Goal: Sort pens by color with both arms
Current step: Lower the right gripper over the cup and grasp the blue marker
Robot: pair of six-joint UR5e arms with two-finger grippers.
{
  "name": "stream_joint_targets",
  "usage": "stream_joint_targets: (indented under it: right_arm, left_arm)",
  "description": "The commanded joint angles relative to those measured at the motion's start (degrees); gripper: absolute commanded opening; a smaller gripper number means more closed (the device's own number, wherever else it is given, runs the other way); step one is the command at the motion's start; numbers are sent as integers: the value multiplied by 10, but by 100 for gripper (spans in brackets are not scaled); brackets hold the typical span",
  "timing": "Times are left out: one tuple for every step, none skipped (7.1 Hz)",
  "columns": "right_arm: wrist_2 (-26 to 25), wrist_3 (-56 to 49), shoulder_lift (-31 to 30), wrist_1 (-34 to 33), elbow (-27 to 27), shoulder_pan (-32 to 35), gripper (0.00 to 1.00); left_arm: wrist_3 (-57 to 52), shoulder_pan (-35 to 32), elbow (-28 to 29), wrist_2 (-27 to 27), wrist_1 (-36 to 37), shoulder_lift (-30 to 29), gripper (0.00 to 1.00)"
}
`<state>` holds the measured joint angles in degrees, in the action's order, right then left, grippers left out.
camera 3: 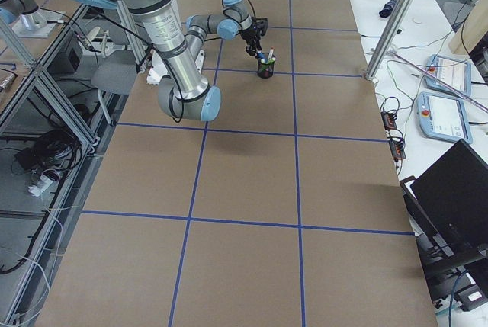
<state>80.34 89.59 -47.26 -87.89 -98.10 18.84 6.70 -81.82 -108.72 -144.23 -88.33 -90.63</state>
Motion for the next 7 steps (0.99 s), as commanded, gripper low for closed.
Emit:
stream_joint_targets:
  right_arm:
    - [-10,-6,1,0,4,-2,52]
    - [-12,-6,2,0,4,-3,39]
    - [-12,-6,2,0,5,-4,14]
    - [-12,-8,4,0,4,-4,0]
    - [-15,-9,5,0,2,-4,0]
    - [-19,-10,5,0,-4,-3,0]
    - [-20,-12,2,-1,-23,-1,0]
  left_arm:
    - [1,1,-6,0,0,8,100]
    - [1,1,-7,0,0,8,100]
    - [1,1,-6,0,0,9,100]
    - [1,1,-6,0,0,9,100]
    - [1,1,-6,0,0,9,100]
    - [1,1,-6,-1,0,10,100]
    - [1,1,-6,-2,0,10,100]
